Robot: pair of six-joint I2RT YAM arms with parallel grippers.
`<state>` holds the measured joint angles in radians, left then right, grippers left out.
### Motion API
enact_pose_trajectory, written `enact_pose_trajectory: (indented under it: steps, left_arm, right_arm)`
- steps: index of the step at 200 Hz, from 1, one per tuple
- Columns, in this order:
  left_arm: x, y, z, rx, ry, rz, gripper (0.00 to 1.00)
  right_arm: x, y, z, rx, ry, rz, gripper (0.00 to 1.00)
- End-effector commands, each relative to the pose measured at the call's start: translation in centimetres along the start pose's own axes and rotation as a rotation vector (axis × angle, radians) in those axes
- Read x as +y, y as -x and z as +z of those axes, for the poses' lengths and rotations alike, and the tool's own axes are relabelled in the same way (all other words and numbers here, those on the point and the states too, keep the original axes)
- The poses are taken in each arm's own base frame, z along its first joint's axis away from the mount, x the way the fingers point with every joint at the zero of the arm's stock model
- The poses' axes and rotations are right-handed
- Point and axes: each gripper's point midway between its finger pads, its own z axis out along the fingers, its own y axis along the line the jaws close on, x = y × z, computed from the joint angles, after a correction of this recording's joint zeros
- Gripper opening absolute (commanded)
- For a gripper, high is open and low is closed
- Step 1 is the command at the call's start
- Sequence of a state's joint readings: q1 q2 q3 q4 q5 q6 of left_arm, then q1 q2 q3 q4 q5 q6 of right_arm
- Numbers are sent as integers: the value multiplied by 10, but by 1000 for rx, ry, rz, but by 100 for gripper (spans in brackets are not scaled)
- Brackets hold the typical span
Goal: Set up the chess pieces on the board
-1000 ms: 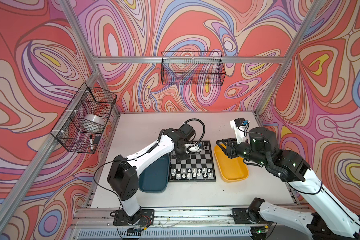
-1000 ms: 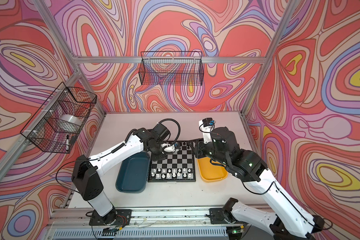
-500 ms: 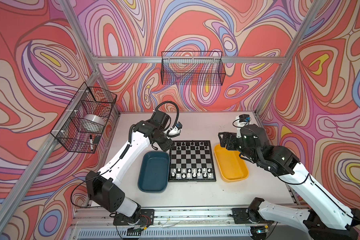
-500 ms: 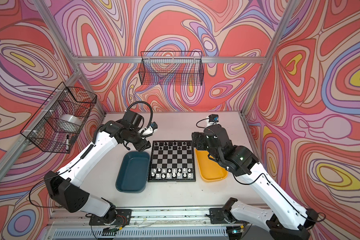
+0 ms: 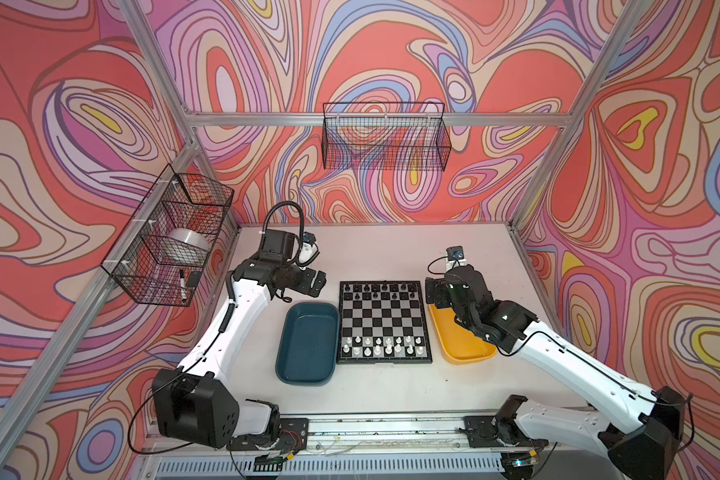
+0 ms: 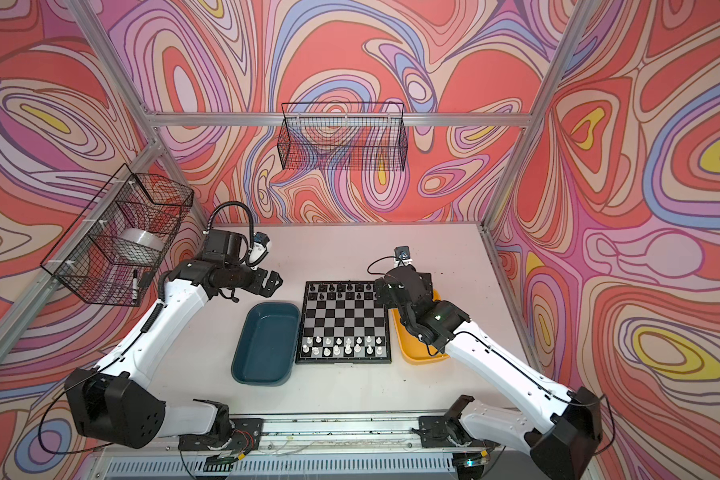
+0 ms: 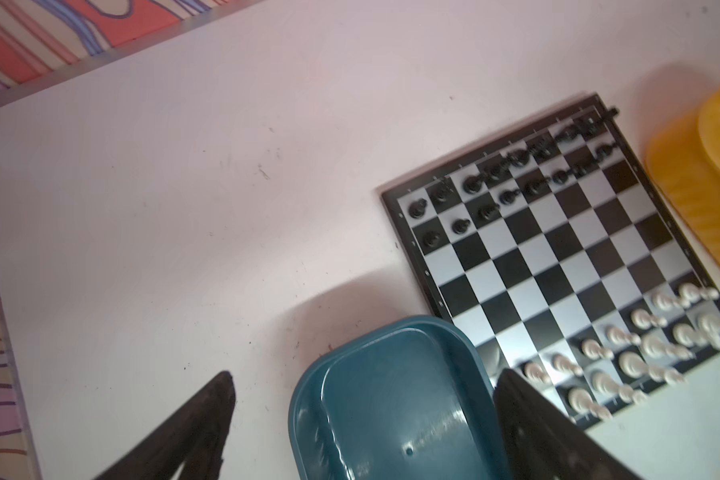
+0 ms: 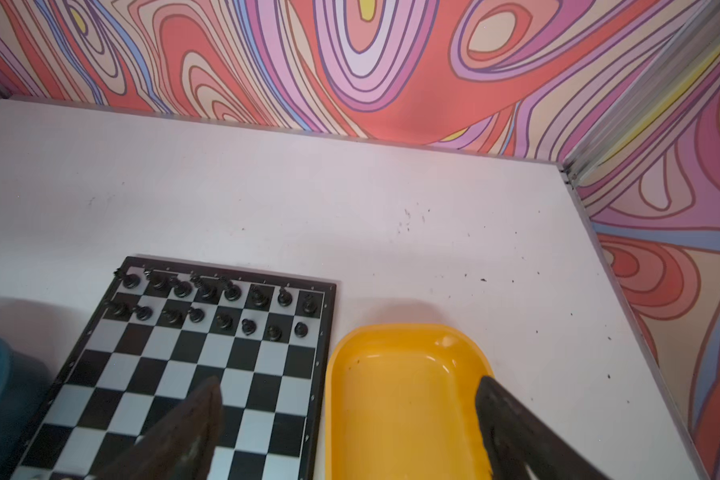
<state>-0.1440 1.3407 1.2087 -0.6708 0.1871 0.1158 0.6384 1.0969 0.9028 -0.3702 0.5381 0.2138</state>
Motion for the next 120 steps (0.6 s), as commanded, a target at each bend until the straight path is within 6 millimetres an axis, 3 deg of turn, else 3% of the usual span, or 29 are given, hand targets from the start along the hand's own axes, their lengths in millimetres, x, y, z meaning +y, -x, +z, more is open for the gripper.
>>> enact_pose_trajectory:
  steps: [1,24,47,72,120]
  left_arm:
    - [24,27,-6,-189,40,-158,100]
    - [49,18,1,-245,104,-222,100]
    - [68,9,9,-316,154,-274,100]
    - [86,-1,16,-369,207,-308,100]
    - [111,-27,22,-461,353,-267,100]
  right_arm:
    - [-40,43,-1,-264,-72,100,98]
    - [-96,19,17,-275,-193,161,98]
    - [-132,-18,36,-252,-274,200,99]
    - [-145,-43,47,-294,-313,210,98]
    - [-148,-59,73,-344,-351,145,98]
